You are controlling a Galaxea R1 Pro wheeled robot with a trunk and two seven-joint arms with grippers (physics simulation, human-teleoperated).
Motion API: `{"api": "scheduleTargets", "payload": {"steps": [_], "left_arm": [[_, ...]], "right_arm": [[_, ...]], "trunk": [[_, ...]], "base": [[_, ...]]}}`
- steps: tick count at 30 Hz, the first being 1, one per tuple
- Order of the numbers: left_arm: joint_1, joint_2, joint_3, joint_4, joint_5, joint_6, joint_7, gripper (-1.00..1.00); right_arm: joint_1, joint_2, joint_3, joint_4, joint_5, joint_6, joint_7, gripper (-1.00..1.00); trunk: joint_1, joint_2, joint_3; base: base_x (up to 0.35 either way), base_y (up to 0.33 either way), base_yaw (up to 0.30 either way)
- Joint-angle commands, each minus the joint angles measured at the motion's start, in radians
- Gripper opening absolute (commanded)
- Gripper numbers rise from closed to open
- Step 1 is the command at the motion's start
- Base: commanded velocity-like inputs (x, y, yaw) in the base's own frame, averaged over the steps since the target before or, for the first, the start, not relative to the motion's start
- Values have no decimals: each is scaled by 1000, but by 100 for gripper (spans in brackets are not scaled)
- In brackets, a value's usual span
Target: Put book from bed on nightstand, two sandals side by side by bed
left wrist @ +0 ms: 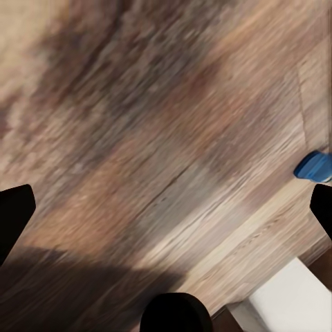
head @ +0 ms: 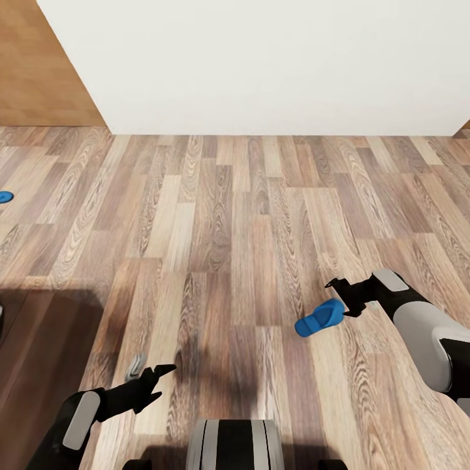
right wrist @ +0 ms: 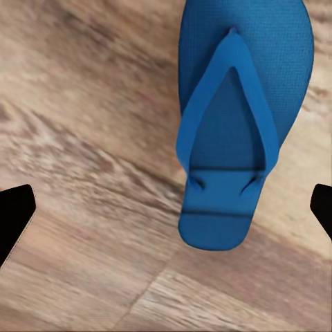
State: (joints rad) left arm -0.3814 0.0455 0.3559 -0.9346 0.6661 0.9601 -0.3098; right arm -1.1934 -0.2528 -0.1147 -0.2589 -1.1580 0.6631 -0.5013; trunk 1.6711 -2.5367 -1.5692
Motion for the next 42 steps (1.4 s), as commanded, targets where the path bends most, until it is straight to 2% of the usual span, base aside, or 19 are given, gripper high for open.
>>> {"api": "scheduleTargets", "payload": {"steps": [1,20,28,42], "left_arm": [[-1,0,3,0,-7,5,-8,100],[-1,2,4,-1,-5,5,-9,100],[-1,4,5,-5,-4,7,-9,100],[-1,39,5,-37,-1,48,-27,100]], "right_arm": [[0,0,-5,-2,-6,2,-10,100],[-1,8,-5,11,-4,4,-11,100],[-9,11,-6,19,-4,9,-42,100],[-16,12,-7,21,-6,10,-87,100]], "trunk": [[0,0,-1],[0,0,-1],[0,0,-1],[0,0,-4]], "base": [[91,0,0],[19,0,0],[0,0,0],[0,0,0]]}}
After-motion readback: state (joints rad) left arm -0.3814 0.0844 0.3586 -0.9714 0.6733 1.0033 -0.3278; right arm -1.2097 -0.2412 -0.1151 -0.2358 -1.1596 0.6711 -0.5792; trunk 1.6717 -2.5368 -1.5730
